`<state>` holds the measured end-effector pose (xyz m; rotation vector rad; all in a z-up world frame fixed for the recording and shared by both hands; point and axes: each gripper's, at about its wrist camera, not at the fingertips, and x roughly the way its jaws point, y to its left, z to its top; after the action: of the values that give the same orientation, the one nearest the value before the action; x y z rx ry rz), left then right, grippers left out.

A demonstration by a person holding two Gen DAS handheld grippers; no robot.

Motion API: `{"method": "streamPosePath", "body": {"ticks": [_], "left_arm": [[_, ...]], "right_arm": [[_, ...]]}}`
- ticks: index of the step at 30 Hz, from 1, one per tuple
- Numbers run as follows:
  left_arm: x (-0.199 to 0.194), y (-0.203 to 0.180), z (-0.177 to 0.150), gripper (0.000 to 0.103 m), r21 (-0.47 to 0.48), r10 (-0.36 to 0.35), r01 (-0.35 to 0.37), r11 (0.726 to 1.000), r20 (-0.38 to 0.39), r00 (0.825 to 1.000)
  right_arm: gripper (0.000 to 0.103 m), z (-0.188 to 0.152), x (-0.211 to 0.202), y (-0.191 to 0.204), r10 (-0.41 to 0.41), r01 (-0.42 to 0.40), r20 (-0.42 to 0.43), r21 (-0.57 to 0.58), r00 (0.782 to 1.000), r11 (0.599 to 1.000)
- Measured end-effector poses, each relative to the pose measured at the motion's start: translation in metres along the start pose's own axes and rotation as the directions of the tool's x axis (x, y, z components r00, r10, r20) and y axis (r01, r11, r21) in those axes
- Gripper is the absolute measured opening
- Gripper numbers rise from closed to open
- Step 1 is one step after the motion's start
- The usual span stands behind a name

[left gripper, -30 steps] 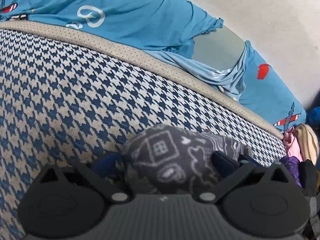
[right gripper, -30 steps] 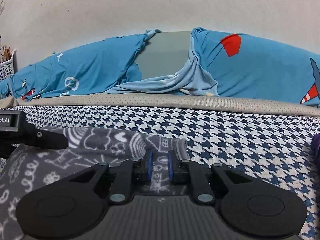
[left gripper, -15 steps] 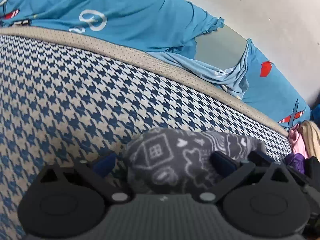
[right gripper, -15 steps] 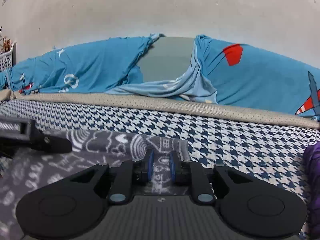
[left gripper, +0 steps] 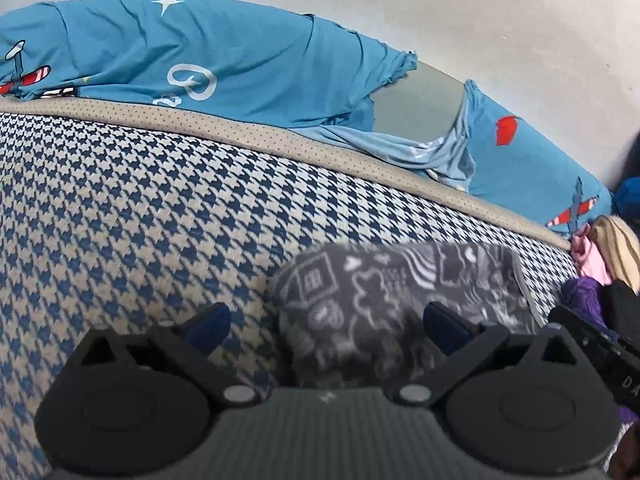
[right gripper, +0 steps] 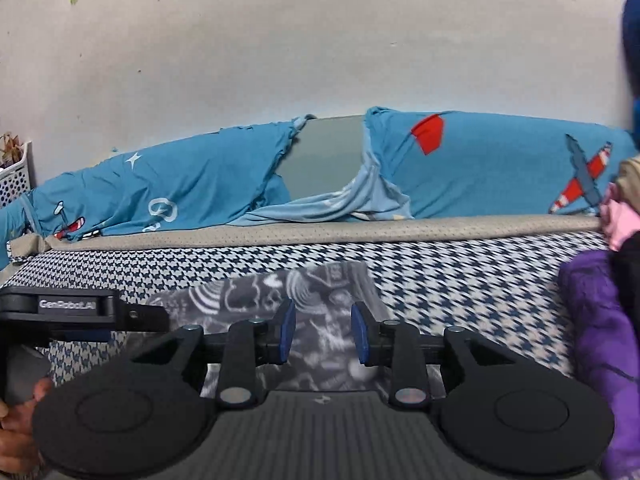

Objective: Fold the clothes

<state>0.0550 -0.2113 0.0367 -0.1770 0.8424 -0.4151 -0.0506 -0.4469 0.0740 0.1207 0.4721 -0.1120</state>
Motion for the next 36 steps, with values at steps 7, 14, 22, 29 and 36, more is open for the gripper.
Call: {"method": "streamPosePath", "body": {"ticks": [7, 14, 22, 29, 36], "left_arm": [[-0.024, -0.006, -0.026, 0.103, 0.034, -0.025, 0.026, 0.999, -0.023, 0.999], [-0.033, -0.006, -0.037, 0.103, 0.056, -0.070, 0.072, 0.996, -0.035, 0.997], [-0.022, -0.015, -0.048, 0.103, 0.110, -0.070, 0.078, 0.991, -0.077, 0.995], [-0.008, -0.017, -0.054, 0.103, 0.132, -0.034, 0.048, 0.990, -0.107, 0.994], [0.003, -0.013, -0.058, 0.103, 0.123, -0.028, 0.043, 0.991, -0.121, 0.992]], "right_arm": [[0.034, -0.011, -0.023, -0.014, -0.055, 0.055, -0.015, 0.010, 0.998, 0.998], [0.036, -0.026, -0.036, -0.035, -0.106, 0.111, -0.074, 0.071, 0.992, 0.991], [0.036, -0.034, -0.038, -0.040, -0.168, 0.172, -0.082, 0.036, 0.982, 0.985], [0.040, -0.039, -0.019, -0.049, -0.211, 0.226, -0.171, 0.073, 0.962, 0.972], [0.044, -0.043, -0.011, -0.052, -0.240, 0.257, -0.197, 0.063, 0.951, 0.964]]}}
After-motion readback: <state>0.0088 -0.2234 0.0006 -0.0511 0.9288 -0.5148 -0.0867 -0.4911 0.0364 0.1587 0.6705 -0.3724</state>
